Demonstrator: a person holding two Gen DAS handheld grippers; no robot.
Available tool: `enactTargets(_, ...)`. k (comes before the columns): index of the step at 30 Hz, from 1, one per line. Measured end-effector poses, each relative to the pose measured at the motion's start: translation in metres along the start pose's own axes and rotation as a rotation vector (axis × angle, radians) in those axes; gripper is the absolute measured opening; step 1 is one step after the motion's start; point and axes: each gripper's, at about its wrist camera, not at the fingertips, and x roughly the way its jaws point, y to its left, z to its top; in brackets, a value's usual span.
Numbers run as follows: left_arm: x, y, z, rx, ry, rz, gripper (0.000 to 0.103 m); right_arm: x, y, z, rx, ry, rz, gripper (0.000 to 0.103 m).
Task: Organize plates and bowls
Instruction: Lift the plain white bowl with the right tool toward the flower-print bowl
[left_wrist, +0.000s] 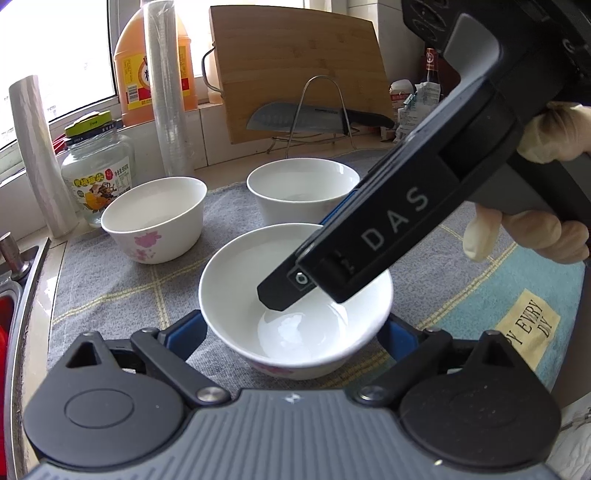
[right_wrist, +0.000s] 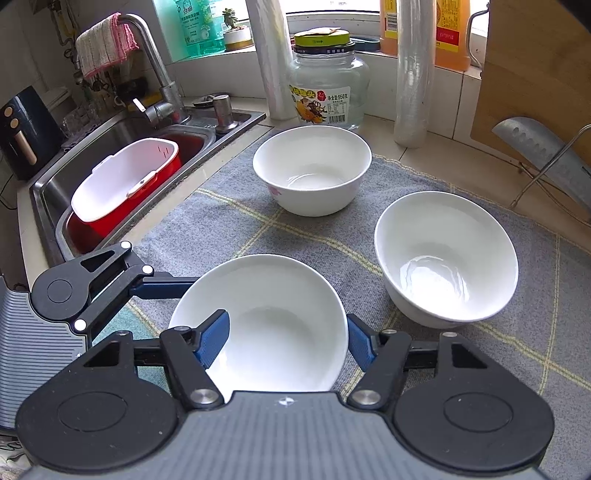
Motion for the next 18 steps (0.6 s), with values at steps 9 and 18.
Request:
enactTargets(9,0.0002,0.0012,0.0011,0.000,0.009,-0.003,0.093,0.0021,-0.0027,-0.0010,0.017,0.014,0.013,0.071)
enactTargets(18,-0.0025,0.0034,0.0077,-0.014,0.029,-0.018,0.093,-0.0061,-0.0019,-0.0016,0.022,0.007,0.013,0.071)
